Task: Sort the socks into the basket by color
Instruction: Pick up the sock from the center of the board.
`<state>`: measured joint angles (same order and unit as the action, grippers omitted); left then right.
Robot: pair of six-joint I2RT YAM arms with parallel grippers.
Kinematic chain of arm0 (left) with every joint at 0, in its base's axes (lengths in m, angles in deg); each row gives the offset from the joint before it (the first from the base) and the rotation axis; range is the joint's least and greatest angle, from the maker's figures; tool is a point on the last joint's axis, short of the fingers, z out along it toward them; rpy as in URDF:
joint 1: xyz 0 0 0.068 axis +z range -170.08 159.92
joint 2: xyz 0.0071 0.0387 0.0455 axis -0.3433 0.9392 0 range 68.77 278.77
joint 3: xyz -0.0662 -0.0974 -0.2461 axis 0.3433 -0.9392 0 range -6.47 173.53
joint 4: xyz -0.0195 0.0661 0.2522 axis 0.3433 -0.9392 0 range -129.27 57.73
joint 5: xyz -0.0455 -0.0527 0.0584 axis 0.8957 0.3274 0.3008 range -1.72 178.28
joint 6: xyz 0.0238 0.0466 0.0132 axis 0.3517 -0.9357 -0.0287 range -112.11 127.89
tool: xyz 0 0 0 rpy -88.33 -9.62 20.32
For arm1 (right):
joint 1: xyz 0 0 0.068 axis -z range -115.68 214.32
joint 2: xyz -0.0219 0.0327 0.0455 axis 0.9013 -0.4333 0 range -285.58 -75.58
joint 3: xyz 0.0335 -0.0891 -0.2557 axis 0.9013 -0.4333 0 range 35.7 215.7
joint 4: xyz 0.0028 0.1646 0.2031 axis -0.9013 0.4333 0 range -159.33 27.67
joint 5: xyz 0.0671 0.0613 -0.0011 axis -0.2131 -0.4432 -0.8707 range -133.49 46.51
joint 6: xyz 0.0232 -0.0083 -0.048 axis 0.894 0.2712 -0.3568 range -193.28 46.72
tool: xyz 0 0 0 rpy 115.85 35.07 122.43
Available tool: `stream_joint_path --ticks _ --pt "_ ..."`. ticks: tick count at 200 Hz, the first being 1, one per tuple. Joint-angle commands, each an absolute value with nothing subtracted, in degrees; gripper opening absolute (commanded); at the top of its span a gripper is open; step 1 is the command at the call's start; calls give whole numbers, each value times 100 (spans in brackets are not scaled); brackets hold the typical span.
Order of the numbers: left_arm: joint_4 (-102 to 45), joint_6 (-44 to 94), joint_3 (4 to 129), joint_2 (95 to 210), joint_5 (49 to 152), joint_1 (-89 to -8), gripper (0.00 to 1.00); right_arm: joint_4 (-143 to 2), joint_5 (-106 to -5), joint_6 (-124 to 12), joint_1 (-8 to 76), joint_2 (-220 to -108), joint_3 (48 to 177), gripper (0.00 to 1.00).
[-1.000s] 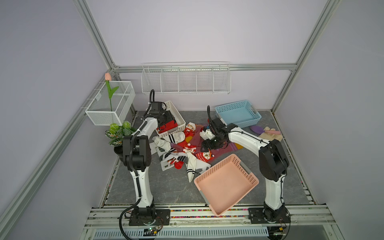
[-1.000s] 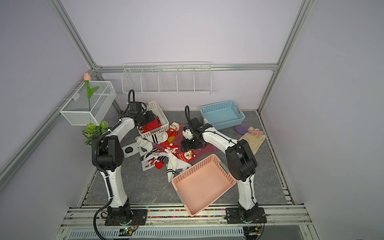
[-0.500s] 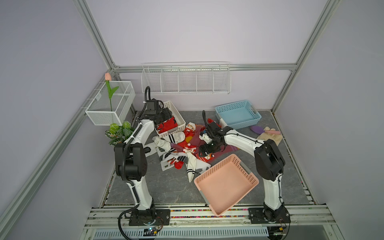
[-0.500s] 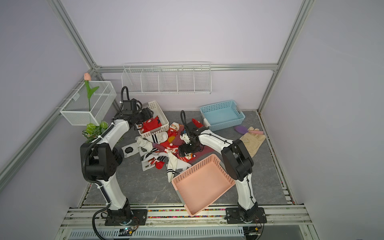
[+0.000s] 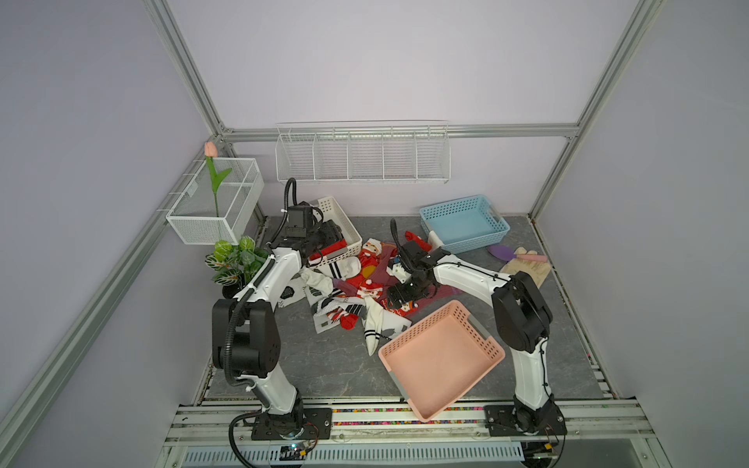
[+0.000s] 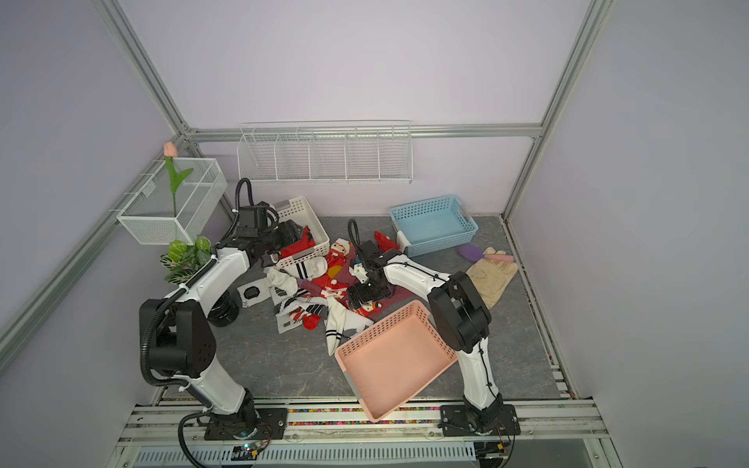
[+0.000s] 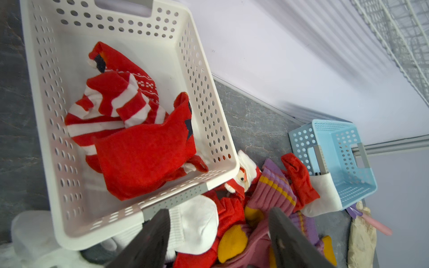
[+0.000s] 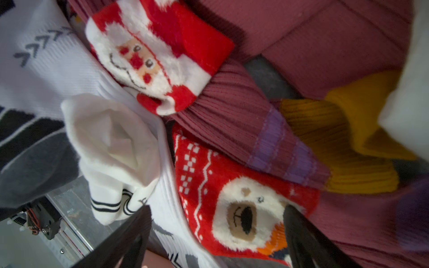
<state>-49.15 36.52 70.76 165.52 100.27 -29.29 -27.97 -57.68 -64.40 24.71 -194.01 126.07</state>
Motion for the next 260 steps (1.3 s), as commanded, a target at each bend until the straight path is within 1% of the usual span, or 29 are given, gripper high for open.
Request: stream_joint_path --ticks 1,22,47,85,92,100,120,136,172,183,209,226,241,246,260 --pt "-4815 3751 6849 16323 10058 -3065 62 -2671 -5566 -6564 2402 -19535 12641 91" --pt "-4804 3790 6685 16159 10041 -3168 62 -2607 -5288 -6589 2383 -19597 12641 90" --pt "-4779 3852 6521 16008 10093 -3263 62 -2609 -4915 -6619 2389 -19628 12613 92" --pt "-4774 3925 6346 15830 10102 -3354 62 -2521 -4933 -6662 2354 -19875 12806 88" --pt "-4766 3946 6311 15793 10102 -3369 62 -2533 -4952 -6660 2328 -19893 12799 86" --pt "-4773 3953 6274 15756 10105 -3362 62 -2538 -4962 -6669 2295 -19904 12790 80" --pt "-4782 3970 6201 15662 10111 -3370 62 -2503 -5000 -6647 2273 -19893 12743 59" --pt "-4819 3962 6173 15598 10111 -3388 62 -2514 -4948 -6641 2267 -19700 12636 55" --pt "-5077 3773 6233 15473 10028 -3547 61 -2290 -4802 -6678 2283 -19207 12648 26" --pt "-5138 3723 6252 15438 10022 -3602 62 -2225 -4769 -6689 2288 -19048 12675 24" --pt "-5147 3673 6192 15346 10054 -3716 62 -2093 -4862 -6738 2287 -18780 12778 25" --pt "-5153 3652 6157 15314 10102 -3788 61 -2121 -4925 -6715 2310 -18666 12790 17" --pt "-5141 3622 6108 15273 10160 -3859 62 -2117 -5052 -6695 2354 -18611 12849 14" --pt "-5124 3622 6075 15255 10196 -3886 62 -2127 -5105 -6667 2368 -18593 12859 11" --pt "-5022 3619 5966 15193 10311 -3953 62 -2236 -5338 -6567 2431 -18505 12856 11"
